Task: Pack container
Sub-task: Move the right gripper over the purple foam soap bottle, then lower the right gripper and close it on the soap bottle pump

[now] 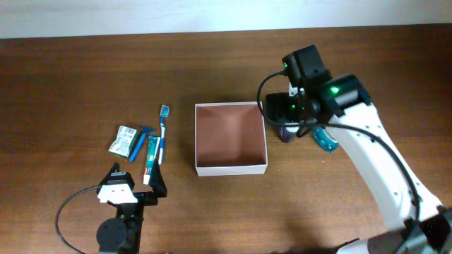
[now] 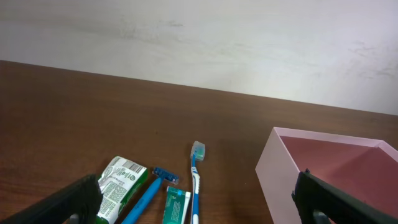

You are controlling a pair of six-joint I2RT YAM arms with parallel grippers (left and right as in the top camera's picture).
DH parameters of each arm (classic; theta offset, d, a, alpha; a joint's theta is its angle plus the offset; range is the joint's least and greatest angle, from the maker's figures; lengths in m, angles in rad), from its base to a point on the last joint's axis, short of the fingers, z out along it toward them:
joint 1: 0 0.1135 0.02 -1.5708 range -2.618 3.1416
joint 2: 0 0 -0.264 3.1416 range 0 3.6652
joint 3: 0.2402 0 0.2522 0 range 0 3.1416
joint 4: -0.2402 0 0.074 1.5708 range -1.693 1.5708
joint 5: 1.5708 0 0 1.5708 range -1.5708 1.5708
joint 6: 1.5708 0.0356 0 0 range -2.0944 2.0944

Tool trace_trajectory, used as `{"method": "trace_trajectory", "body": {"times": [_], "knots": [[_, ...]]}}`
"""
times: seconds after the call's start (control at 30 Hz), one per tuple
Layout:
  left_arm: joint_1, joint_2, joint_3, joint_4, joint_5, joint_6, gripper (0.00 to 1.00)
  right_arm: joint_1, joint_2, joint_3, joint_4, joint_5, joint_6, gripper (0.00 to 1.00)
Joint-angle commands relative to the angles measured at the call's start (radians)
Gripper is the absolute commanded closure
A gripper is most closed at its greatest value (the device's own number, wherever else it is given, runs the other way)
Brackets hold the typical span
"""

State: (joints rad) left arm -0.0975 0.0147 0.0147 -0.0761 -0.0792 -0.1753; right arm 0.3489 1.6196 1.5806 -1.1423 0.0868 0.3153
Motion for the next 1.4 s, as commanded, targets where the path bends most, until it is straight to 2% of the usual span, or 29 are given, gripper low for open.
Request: {"method": "trace_trajectory", "body": {"times": [0.0, 0.3, 0.43, 0.7, 1.17, 1.27, 1.37], "knots": [[0.002, -0.009, -0.006, 0.002, -0.007, 0.016, 0.01, -0.009, 0.043, 0.013, 0.026, 0.027, 0.016, 0.02], [0.002, -0.009, -0.006, 0.002, -0.007, 0.016, 0.01, -0.024, 0.058, 0.013, 0.085, 0.091, 0.099, 0.08], [0.002, -0.009, -0.006, 0.002, -0.007, 0.016, 0.01, -0.035, 0.065, 0.013, 0.080, 0.122, 0.122, 0.24], [0.002, -0.009, -0.006, 0.002, -0.007, 0.016, 0.01, -0.066, 0.086, 0.012, 0.078, 0.131, 0.196, 0.25], [0.002, -0.009, -0.006, 0.002, -0.007, 0.016, 0.01, -0.068, 0.181, 0.006, 0.085, 0.128, 0.199, 0.26], [0.002, -0.009, -0.006, 0.002, -0.007, 0.016, 0.01, -0.068, 0.187, 0.006, 0.084, 0.127, 0.199, 0.41], [0.002, -0.009, -0.006, 0.002, -0.007, 0.016, 0.01, -0.068, 0.187, 0.006, 0.080, 0.127, 0.199, 0.44]]}}
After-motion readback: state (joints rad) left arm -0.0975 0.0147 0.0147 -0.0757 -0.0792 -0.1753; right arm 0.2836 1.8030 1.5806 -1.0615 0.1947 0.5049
